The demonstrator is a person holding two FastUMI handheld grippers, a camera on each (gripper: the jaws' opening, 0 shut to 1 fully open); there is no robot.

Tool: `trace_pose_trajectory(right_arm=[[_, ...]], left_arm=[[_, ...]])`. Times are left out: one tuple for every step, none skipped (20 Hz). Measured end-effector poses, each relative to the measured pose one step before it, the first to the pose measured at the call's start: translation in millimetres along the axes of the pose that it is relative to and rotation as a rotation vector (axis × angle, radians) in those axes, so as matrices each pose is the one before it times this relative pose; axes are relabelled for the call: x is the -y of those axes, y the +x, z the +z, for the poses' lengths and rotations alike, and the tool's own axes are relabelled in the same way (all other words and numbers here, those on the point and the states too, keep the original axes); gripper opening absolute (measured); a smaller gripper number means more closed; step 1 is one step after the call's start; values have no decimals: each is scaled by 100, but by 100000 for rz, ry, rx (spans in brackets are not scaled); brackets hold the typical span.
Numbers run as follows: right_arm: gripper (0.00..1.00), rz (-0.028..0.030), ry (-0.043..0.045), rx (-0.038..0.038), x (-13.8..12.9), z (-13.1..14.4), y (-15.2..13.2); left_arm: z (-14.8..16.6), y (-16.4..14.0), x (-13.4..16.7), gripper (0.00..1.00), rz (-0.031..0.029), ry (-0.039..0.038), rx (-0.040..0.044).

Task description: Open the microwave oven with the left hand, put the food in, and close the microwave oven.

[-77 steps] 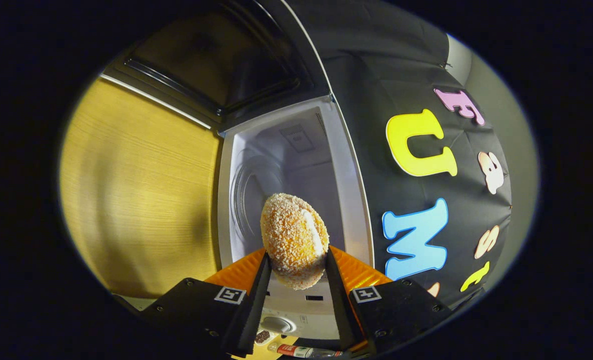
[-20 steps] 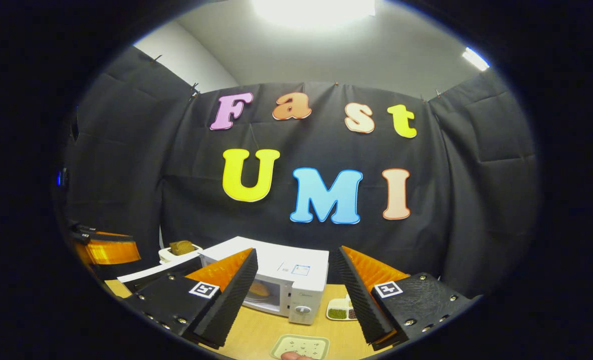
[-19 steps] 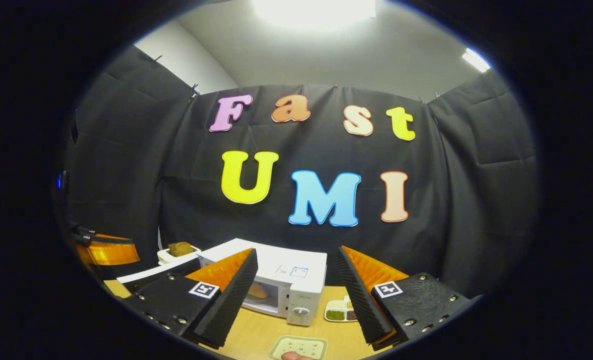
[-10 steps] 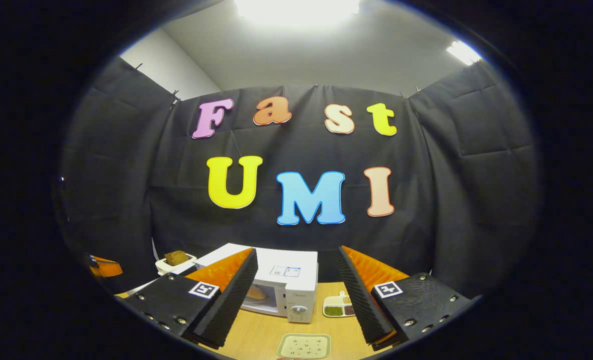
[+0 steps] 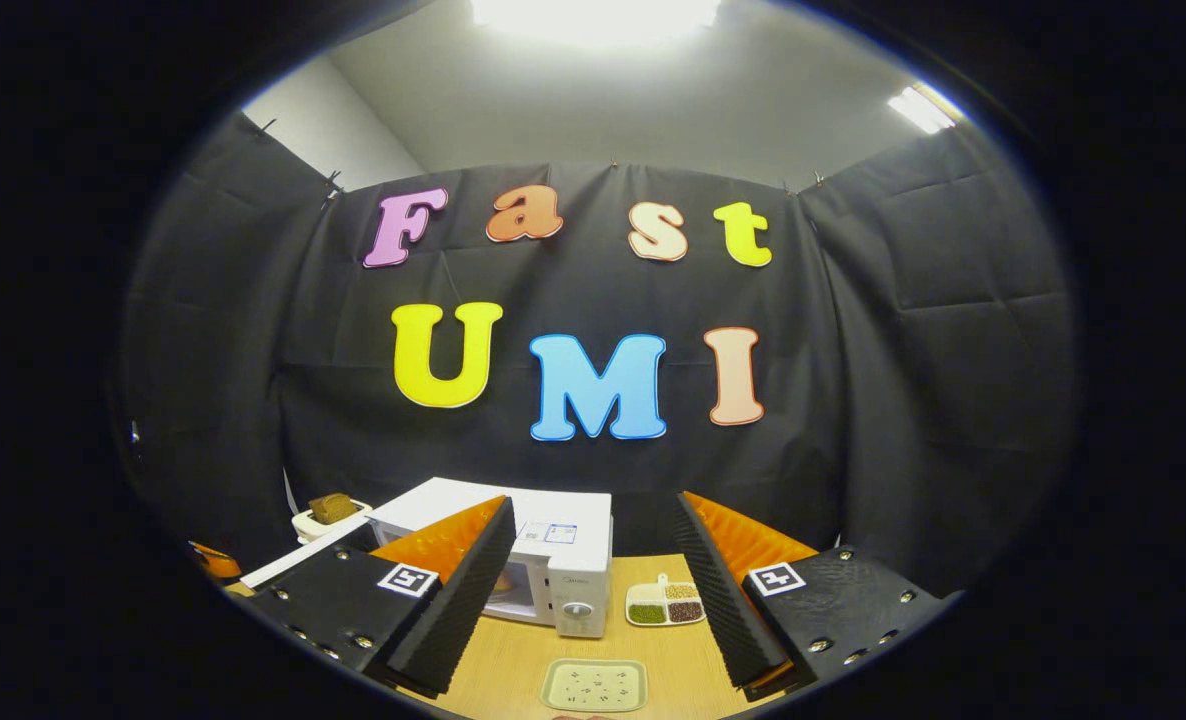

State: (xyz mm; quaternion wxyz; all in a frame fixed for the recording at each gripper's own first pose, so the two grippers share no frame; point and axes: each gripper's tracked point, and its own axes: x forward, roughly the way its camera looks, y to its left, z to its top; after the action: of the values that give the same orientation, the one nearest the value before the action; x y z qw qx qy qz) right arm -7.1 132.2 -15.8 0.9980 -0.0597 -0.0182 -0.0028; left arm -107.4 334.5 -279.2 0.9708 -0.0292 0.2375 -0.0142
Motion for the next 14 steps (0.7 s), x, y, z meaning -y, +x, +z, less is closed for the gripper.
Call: trace_pose_trajectory(right_arm=[[97,-52,-202,72,102,-48,266],[97,136,-600,-55,-51,-165,376],[97,139,-857,-487,10,-181,355],[97,483,-578,-532,-97,-216,352],[97,559,-30,-381,-173,-92,351],[96,616,238,62,-163,56,266],[97,428,40,182,-51,72,251],[97,423,-233,90,-87,-46,216],[97,510,-460,-184,-89,-85,267],[97,464,-453,-377,152,-261,205],[97,280,-295,-466,82,-77,140],[97,273,-134,-485,103,-280,204],[97,301,-94,-952,125,-316,280],[97,88,46,-958,243,-318,85]], left_arm=[[-414,5,-107,7,1273,1193,-1167],[-127,-96,86,7,333,493,-688],[38,-123,561,7,-947,-320,-282],[-134,-176,778,7,-1061,-394,-116],[23,80,393,7,658,928,-23],[-168,140,495,7,-389,628,-437],[-24,80,791,7,-1626,-107,-333],[10,-31,1184,7,-3009,-491,-766],[-215,237,1674,7,-4553,-254,-1562],[-237,413,1753,7,-4445,844,-1677],[227,293,1543,7,-3862,1789,-201],[156,626,1520,7,-3647,1191,-647],[310,704,1532,7,-3476,1062,-480],[260,584,1323,7,-3149,1343,-316]])
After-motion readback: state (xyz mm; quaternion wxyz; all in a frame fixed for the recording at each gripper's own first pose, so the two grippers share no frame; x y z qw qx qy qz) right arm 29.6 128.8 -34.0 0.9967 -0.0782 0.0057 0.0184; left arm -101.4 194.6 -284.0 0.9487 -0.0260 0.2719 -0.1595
